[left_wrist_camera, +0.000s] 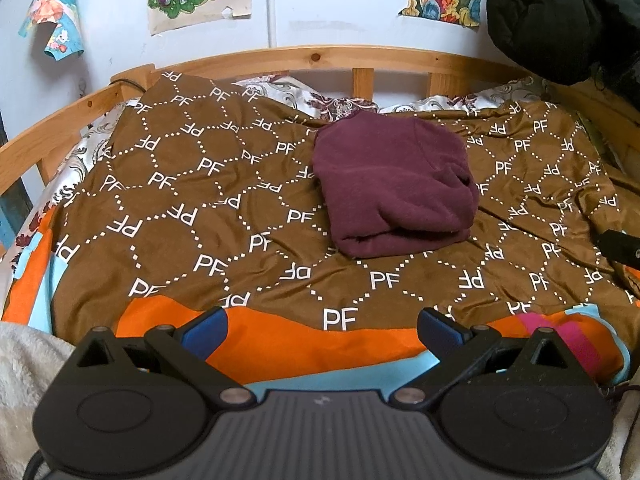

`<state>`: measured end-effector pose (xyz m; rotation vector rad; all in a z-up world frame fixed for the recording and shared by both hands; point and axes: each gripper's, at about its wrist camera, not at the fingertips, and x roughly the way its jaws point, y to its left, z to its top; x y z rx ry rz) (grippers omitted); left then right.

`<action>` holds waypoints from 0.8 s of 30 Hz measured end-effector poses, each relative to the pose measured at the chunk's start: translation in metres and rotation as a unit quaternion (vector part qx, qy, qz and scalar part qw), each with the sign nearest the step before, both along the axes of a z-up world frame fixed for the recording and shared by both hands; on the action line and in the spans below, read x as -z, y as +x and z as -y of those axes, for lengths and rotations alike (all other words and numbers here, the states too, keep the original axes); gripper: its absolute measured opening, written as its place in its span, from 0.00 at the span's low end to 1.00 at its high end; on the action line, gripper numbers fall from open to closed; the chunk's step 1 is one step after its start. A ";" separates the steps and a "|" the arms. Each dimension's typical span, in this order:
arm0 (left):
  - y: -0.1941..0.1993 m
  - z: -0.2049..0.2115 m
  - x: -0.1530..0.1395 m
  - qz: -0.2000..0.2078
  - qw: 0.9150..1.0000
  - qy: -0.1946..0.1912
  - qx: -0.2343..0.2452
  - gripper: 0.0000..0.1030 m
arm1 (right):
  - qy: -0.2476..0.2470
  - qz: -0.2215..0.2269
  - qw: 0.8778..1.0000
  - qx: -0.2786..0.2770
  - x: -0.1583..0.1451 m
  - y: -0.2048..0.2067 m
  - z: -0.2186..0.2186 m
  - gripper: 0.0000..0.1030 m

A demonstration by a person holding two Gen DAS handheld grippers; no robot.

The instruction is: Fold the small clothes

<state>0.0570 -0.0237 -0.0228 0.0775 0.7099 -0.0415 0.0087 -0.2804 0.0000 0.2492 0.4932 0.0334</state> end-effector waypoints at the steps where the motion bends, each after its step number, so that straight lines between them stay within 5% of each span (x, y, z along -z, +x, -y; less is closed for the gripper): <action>1: 0.001 0.000 0.000 -0.002 1.000 0.001 0.000 0.99 | 0.000 0.000 1.000 0.000 0.000 0.000 0.000 1.00; 24: 0.005 0.001 0.001 -0.010 1.000 0.006 0.001 0.99 | 0.002 -0.007 1.000 0.002 0.001 -0.001 -0.003 1.00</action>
